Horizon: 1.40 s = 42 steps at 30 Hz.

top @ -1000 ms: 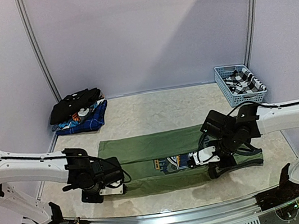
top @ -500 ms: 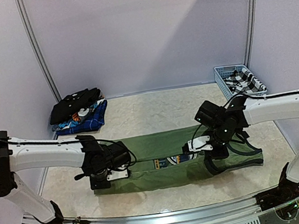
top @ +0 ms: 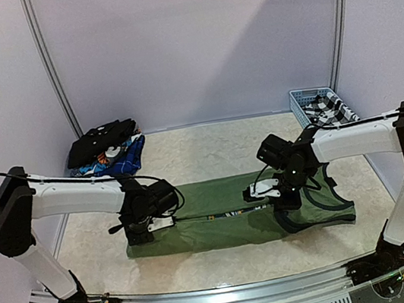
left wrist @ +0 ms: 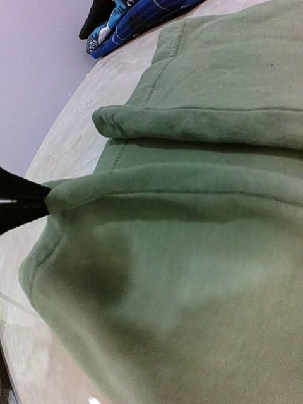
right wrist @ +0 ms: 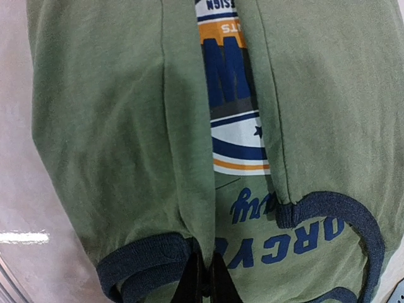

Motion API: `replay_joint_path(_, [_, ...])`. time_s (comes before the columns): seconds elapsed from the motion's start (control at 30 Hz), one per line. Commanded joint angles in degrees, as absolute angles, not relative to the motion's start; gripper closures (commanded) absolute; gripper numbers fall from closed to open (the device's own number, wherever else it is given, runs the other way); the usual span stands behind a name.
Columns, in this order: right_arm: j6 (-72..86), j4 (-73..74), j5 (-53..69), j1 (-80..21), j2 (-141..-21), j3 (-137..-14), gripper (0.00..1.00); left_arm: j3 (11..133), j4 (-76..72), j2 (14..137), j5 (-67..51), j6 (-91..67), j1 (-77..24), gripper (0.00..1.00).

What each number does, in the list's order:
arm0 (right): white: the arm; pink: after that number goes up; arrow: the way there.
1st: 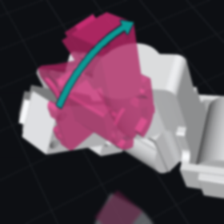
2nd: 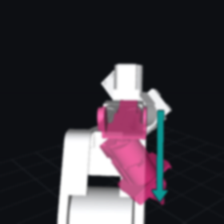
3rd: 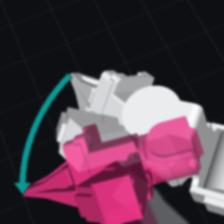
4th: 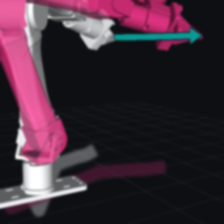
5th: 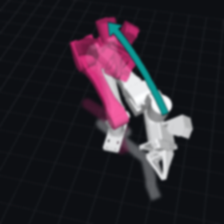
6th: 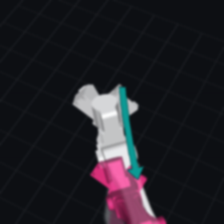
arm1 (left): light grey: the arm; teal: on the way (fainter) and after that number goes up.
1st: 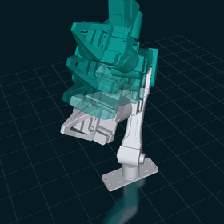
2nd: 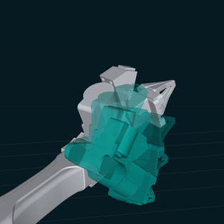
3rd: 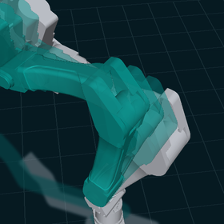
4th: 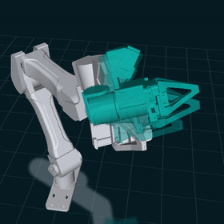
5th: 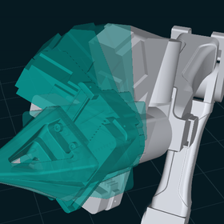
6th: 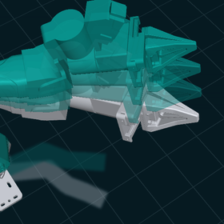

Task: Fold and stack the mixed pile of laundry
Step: Fold the 1/3-folded shirt at the center of the board.

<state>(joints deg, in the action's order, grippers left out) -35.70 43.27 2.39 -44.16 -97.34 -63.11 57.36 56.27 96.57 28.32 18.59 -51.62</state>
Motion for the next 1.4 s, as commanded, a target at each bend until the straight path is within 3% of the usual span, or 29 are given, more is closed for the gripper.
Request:
replay_joint_path(0.0, [-33.8, 42.8, 1.0, -42.7, -99.2, -64.8, 1.00, 59.1, 56.2, 97.8, 29.2, 17.7, -50.3, 1.00])
replay_joint_path(1.07, [-33.2, 41.3, 0.3, -39.2, -105.1, -67.2, 1.00, 64.2, 56.8, 106.0, 33.1, 15.3, -46.3, 1.00])
replay_joint_path(1.27, [-32.8, 41.0, -1.9, -39.1, -105.8, -67.3, 0.99, 65.4, 56.8, 107.7, 35.3, 14.1, -46.1, 0.87])
replay_joint_path(1.37, [-32.3, 41.2, -3.2, -39.0, -105.8, -67.7, 0.89, 65.9, 57.1, 108.0, 37.1, 13.4, -46.1, 0.82])
